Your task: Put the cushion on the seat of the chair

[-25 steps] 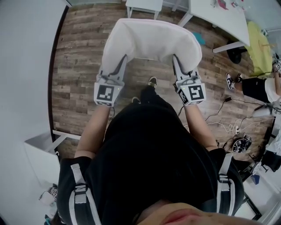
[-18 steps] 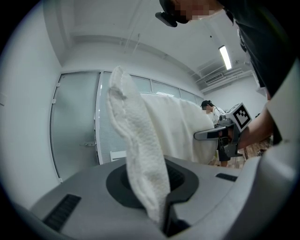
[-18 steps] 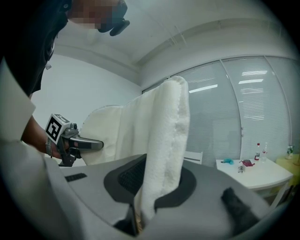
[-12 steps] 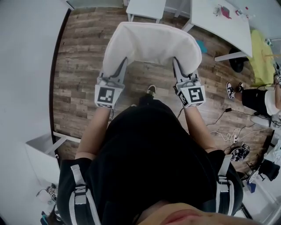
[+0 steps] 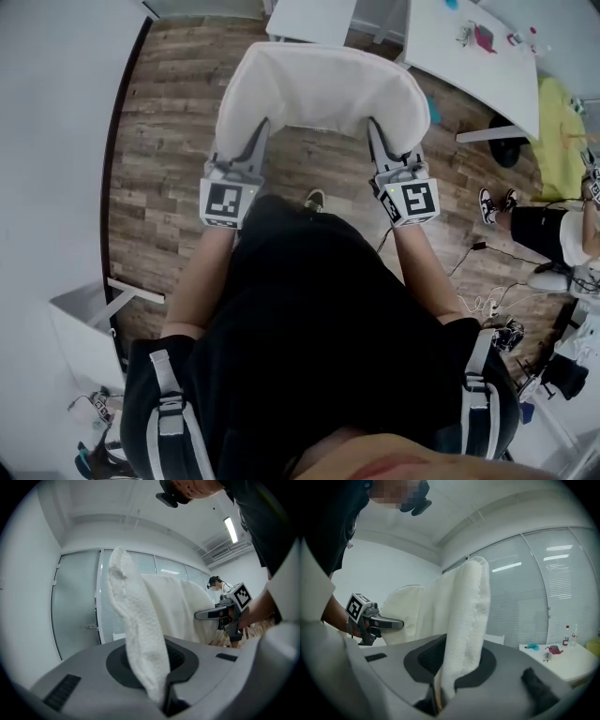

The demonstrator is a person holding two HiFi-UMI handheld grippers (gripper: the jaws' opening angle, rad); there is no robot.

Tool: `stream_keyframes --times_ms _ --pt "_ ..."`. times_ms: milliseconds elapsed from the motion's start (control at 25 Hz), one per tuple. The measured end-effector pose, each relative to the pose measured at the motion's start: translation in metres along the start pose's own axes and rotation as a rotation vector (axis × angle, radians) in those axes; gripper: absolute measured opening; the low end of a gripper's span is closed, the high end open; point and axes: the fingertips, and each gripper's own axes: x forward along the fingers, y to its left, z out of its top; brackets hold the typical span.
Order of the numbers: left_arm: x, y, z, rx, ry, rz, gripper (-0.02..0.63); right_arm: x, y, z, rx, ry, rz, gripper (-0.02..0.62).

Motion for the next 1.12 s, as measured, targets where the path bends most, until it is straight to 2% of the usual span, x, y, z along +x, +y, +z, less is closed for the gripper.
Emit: stream_keyframes --times_ms 440,1120 --pt "0.054 0.031 -0.005 0.005 0.012 -0.032 0.054 0.045 -0.032 -0.007 0.021 0.019 -0.026 0.052" --pt "0.169 0.165 -0.010 -0.006 -0.001 -0.165 0.054 0.197 -0.068 0.005 0.014 0.056 -0.141 0.052"
